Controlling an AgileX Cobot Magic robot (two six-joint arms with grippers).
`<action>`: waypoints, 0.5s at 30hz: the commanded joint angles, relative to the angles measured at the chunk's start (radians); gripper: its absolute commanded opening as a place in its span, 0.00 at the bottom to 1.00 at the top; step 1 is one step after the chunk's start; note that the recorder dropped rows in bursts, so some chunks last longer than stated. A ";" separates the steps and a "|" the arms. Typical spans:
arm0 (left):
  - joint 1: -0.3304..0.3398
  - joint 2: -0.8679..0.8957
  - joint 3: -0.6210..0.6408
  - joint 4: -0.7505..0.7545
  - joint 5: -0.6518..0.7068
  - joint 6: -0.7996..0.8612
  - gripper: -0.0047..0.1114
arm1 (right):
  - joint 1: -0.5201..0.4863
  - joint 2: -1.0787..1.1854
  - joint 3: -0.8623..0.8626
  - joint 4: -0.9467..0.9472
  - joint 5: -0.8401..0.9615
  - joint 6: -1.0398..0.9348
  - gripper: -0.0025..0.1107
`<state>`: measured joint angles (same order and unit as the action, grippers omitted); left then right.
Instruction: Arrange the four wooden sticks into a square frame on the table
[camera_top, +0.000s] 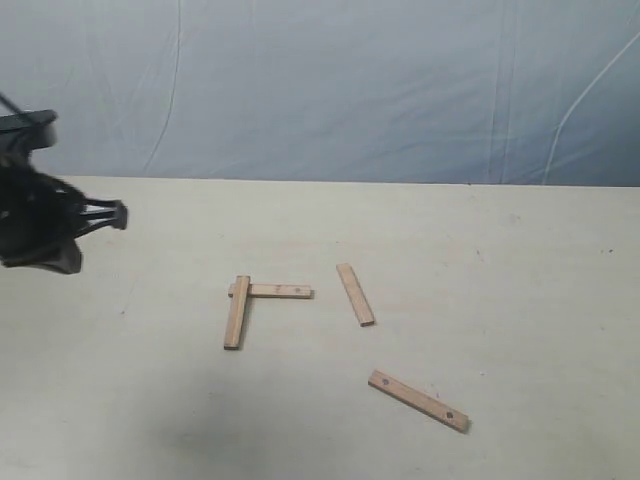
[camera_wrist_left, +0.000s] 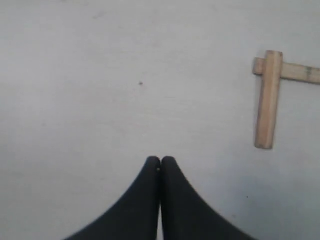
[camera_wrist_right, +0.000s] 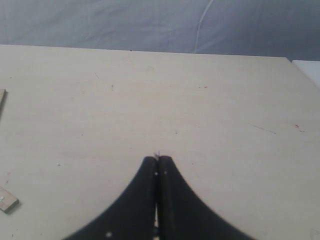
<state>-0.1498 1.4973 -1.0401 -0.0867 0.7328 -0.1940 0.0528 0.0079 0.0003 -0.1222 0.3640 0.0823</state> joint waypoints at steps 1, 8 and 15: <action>0.050 -0.234 0.220 -0.059 -0.229 -0.035 0.04 | -0.005 -0.008 0.000 0.000 -0.009 0.000 0.01; 0.018 -0.626 0.501 -0.077 -0.481 -0.035 0.04 | -0.005 -0.008 0.000 0.000 -0.009 0.000 0.01; 0.018 -1.002 0.709 -0.084 -0.558 -0.035 0.04 | -0.005 -0.008 0.000 -0.007 -0.011 0.000 0.01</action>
<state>-0.1208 0.6312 -0.3927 -0.1604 0.2200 -0.2239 0.0528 0.0079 0.0003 -0.1242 0.3640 0.0823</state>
